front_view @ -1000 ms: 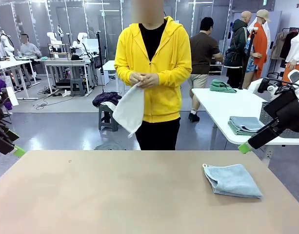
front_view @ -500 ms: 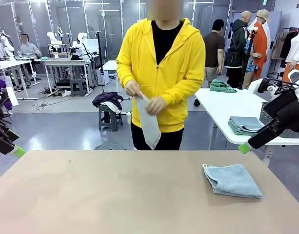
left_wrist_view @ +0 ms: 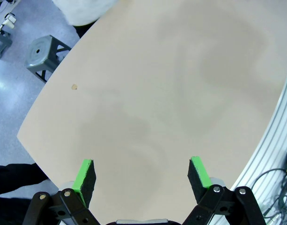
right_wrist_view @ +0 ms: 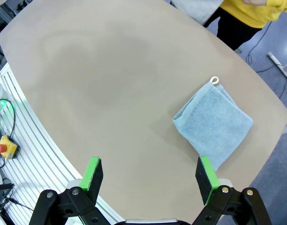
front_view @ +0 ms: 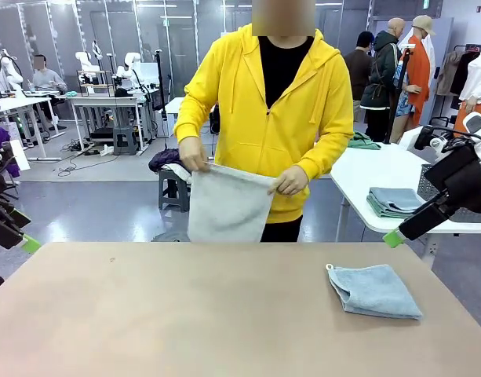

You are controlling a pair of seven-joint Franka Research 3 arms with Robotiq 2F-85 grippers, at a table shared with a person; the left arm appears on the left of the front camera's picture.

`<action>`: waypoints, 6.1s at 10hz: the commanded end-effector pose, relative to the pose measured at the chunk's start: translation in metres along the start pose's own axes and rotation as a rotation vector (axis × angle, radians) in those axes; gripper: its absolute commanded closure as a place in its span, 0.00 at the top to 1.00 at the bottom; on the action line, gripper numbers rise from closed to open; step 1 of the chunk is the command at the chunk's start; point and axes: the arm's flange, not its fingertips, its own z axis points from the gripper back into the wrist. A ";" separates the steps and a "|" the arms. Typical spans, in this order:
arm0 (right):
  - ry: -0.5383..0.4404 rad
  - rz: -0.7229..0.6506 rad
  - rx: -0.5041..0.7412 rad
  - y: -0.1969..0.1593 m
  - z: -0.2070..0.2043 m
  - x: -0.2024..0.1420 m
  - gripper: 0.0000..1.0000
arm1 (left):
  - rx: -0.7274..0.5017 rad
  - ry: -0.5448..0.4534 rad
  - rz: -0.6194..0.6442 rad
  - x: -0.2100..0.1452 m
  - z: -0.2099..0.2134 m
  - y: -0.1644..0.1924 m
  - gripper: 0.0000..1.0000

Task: Fold the towels and place them in the basket.
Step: When a person lays out a Towel with hook on the table, fold it in half twice.

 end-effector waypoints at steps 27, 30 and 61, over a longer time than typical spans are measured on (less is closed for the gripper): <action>-0.012 0.223 0.010 0.030 -0.001 0.023 1.00 | -0.043 0.014 -0.191 0.016 -0.001 -0.019 1.00; 0.060 0.563 0.048 0.114 -0.046 0.056 1.00 | -0.123 0.067 -0.464 0.033 -0.039 -0.077 1.00; 0.533 0.755 0.086 0.191 -0.294 0.042 1.00 | -0.338 0.356 -0.502 0.041 -0.248 -0.141 1.00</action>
